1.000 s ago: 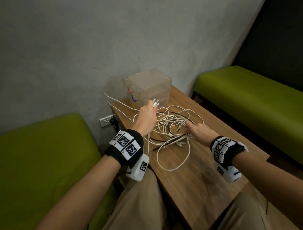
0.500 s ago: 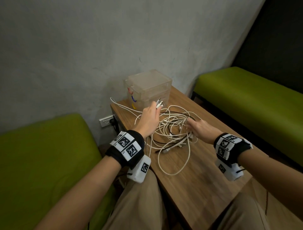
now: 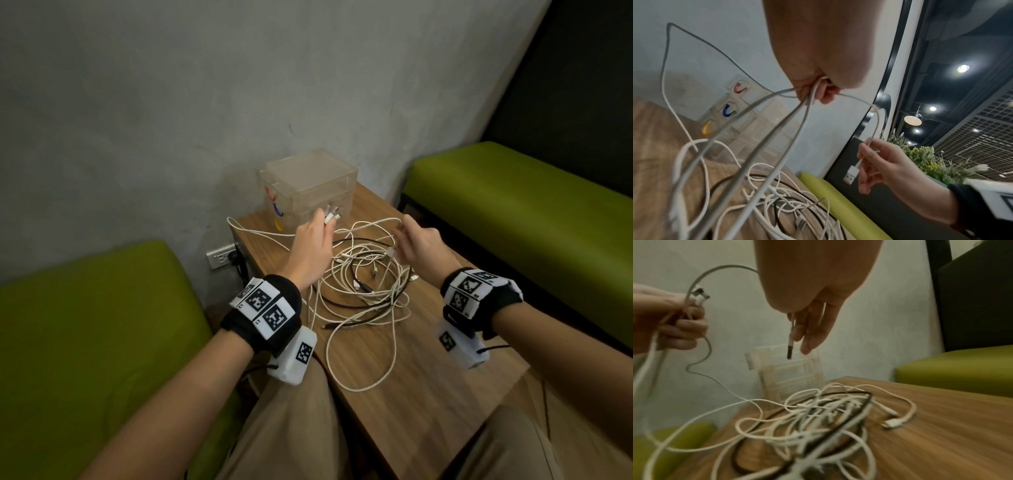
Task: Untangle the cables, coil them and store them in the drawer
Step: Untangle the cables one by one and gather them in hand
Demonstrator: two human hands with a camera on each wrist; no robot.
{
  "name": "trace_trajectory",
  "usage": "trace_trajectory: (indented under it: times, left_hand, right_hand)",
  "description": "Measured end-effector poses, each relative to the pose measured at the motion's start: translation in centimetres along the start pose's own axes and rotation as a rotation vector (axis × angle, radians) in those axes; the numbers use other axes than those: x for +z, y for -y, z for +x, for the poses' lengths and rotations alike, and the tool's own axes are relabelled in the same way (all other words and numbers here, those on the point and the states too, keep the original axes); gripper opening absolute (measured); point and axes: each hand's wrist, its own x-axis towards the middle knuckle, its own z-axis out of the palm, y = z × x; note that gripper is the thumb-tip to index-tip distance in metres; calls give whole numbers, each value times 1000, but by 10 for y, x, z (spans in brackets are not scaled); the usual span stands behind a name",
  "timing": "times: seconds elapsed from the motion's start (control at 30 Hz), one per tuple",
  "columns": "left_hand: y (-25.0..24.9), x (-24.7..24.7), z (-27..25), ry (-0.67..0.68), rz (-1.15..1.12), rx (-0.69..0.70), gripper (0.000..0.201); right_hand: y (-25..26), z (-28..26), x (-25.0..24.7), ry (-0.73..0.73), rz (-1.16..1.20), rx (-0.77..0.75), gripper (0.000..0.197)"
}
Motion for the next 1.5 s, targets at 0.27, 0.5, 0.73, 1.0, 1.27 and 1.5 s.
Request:
trace_trajectory:
  times: [0.27,0.5,0.73,1.0,1.27,1.5]
  left_hand:
    - [3,-59,0,-563,-105,36,33]
    - [16,-139,-21,-717,-22,63,24]
    - [24,-145,-35,-589,-58,38,14]
    - [20,-133,-33,-540,-201,14,21]
    - [21,-124,-30,-474,-203,-39,23]
    - [25,-112,-32,-374,-235,-94,20]
  right_hand:
    - [102,34,38,80,292,-195,8]
    - [145,51,95,634,-203,-238,21]
    - [209,59,70,414,245,-450,69]
    - [215,49,74,355,348,-455,20]
    - [193,52,80,516,47,-428,33]
    - [213,64,48,-25,579,-439,36]
